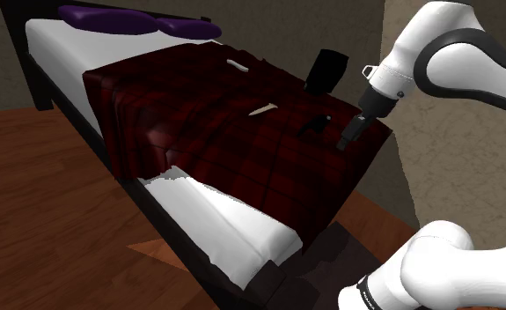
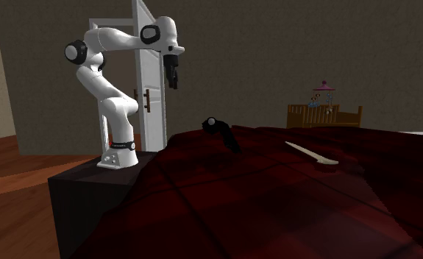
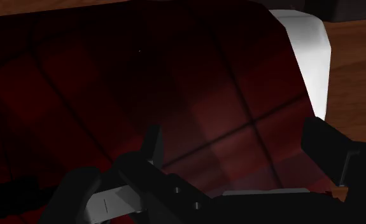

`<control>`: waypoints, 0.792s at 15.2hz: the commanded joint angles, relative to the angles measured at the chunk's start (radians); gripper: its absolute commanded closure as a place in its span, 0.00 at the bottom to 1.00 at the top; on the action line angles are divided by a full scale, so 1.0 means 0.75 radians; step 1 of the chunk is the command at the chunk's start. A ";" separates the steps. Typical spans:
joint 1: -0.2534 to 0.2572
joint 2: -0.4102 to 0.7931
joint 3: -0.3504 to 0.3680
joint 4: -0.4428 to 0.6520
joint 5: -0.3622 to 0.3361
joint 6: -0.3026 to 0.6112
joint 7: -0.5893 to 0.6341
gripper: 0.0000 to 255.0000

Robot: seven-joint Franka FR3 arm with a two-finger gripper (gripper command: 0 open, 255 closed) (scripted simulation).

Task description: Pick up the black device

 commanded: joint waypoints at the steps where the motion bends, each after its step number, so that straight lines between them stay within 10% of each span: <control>1: 0.000 0.000 0.000 0.000 0.000 0.000 0.000 0.00; 12: -0.068 0.118 -0.346 -0.141 -0.164 0.444 -0.382 0.00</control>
